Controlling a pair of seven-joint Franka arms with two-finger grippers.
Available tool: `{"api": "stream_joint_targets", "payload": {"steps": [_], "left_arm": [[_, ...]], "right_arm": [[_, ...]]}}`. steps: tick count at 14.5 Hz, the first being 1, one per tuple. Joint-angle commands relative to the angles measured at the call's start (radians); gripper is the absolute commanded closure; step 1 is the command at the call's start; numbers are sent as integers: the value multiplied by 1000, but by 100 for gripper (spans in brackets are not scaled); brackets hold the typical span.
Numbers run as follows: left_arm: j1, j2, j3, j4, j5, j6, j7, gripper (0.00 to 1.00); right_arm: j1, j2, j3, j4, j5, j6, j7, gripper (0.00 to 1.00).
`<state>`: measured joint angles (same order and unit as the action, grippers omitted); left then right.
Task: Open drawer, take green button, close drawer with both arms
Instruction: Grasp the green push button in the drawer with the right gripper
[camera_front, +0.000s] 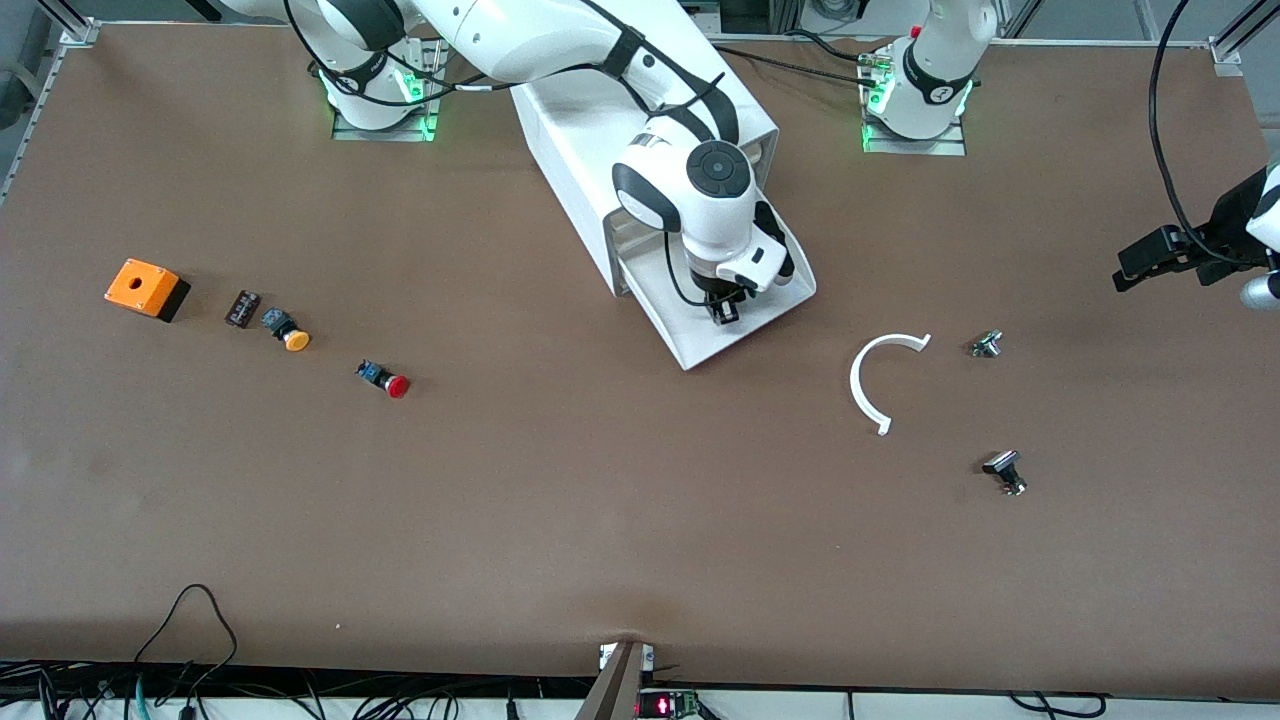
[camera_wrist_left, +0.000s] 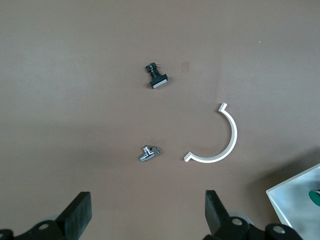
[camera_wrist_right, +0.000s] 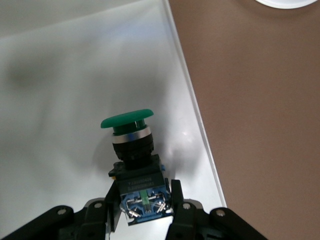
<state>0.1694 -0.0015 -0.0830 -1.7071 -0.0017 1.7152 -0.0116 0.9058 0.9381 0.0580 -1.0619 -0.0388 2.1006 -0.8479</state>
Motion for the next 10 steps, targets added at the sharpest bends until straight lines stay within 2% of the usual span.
{"api": "stream_joint_targets", "payload": {"steps": [1,3,6,8,10], "left_arm": [[2,17,-6,33,20,-25,-10,0],[2,17,-6,33,20,-25,-10,0],[2,17,-6,33,20,-25,-10,0],[2,17,-6,33,20,-25,-10,0],[2,17,-6,33,20,-25,-10,0]], "right_arm": [[8,-22,-7,19,-18,-22,59,68],[8,-59,-20,20,-16,-40,61,68],[8,-102,-38,22,-18,-44,169,68],[11,-130,-88,28,-16,-47,214,68],[5,-148,-99,51,-12,-50,231,68]]}}
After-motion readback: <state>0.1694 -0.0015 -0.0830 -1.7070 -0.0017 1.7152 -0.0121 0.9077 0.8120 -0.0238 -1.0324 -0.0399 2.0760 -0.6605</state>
